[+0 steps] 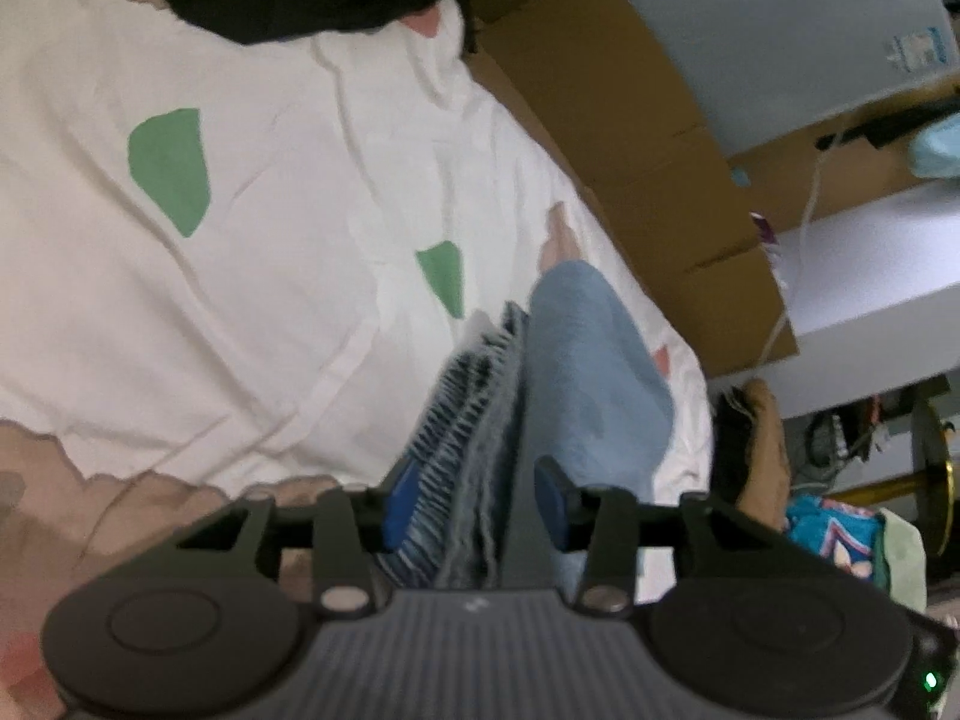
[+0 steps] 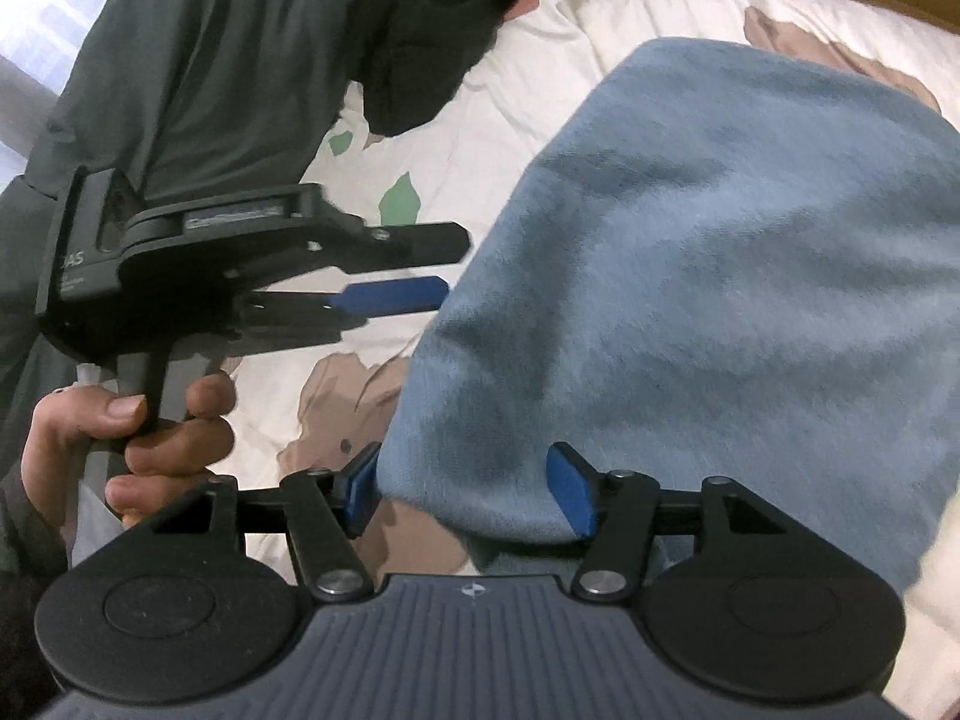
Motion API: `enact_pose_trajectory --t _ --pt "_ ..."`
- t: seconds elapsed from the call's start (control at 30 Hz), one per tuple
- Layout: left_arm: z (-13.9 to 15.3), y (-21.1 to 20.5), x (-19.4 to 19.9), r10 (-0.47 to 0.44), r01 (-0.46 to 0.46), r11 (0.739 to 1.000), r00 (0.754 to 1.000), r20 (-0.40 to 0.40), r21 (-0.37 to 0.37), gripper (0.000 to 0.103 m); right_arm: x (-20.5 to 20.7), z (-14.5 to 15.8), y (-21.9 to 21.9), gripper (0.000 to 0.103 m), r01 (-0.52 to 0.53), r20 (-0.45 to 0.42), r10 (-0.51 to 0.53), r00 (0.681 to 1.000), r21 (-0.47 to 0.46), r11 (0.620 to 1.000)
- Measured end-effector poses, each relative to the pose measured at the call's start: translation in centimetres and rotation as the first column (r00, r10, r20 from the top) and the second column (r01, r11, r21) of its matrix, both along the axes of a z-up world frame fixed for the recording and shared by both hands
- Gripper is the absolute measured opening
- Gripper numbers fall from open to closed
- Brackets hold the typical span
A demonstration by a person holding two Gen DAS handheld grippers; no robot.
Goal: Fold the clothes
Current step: 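Open the right tool and release the jeans onto the stack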
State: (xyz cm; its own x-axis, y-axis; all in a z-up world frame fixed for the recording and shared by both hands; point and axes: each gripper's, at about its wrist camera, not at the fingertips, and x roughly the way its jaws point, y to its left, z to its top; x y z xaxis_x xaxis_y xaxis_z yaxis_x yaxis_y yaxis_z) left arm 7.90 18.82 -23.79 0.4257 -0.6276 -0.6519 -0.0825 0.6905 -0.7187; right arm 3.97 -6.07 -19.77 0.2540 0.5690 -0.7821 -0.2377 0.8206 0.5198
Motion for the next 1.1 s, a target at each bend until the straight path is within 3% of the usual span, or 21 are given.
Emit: enact_pose_trajectory --t 0.13,0.33,0.4,0.43,0.47,0.53,0.63,0.77,0.9,1.03,1.07,1.1 --pt "1.2 -0.9 -0.8 -0.071 0.071 0.998 0.997 0.008 0.001 0.053 -1.0 1.1 -1.7 0.066 -0.047 -0.007 0.047 0.999 -0.008 0.999" --pt "0.9 -2.7 -1.5 -0.157 0.158 0.987 0.987 -0.028 0.041 0.056 -2.4 1.2 -5.0 0.067 -0.077 -0.057 0.071 0.996 -0.098 0.992" --pt "0.5 -3.5 -1.7 -0.187 0.190 0.979 0.981 -0.046 0.070 0.048 -2.5 0.8 -6.3 0.067 -0.064 -0.075 0.054 0.996 -0.128 0.990" --pt "0.4 -3.7 -1.7 -0.202 0.205 0.977 0.978 -0.050 0.057 0.038 -2.5 0.5 -7.0 0.067 -0.047 -0.083 0.035 0.996 -0.145 0.988" --pt "0.4 -3.9 -1.8 -0.215 0.217 0.976 0.976 -0.042 0.033 0.035 -2.4 0.2 -7.9 0.067 -0.020 -0.094 0.005 0.996 -0.162 0.987" --pt "0.9 -4.4 -1.9 -0.244 0.244 0.970 0.970 -0.011 -0.001 0.035 -2.2 -0.3 -9.4 0.067 0.039 -0.108 -0.057 0.993 -0.162 0.986" --pt "0.9 -5.2 -2.1 -0.306 0.306 0.951 0.952 -0.007 0.053 0.035 -1.6 -0.7 -10.9 0.067 0.108 -0.117 -0.125 0.985 -0.143 0.984" --pt "-1.9 -4.4 -2.2 -0.289 0.302 0.949 0.948 -0.134 0.089 0.038 -0.9 -0.1 -10.9 0.066 0.129 -0.097 -0.138 0.986 -0.091 0.987" --pt "-2.7 -3.3 -3.0 -0.277 0.287 0.957 0.949 -0.152 0.045 0.043 -0.1 0.7 -10.9 0.066 0.140 -0.066 -0.144 0.987 -0.056 0.989" --pt "-3.0 -3.0 -3.3 -0.262 0.266 0.964 0.953 -0.152 0.007 0.025 0.5 0.0 -10.6 0.065 0.129 -0.046 -0.135 0.990 -0.119 0.985" --pt "-3.1 -2.9 -3.2 -0.253 0.257 0.967 0.956 -0.150 0.002 0.022 0.6 -0.5 -10.4 0.062 0.125 -0.054 -0.132 0.990 -0.118 0.985" --pt "-3.1 -2.8 -3.1 -0.246 0.248 0.969 0.958 -0.147 -0.001 0.022 0.5 -1.1 -10.2 0.050 0.118 -0.075 -0.127 0.989 -0.115 0.986"
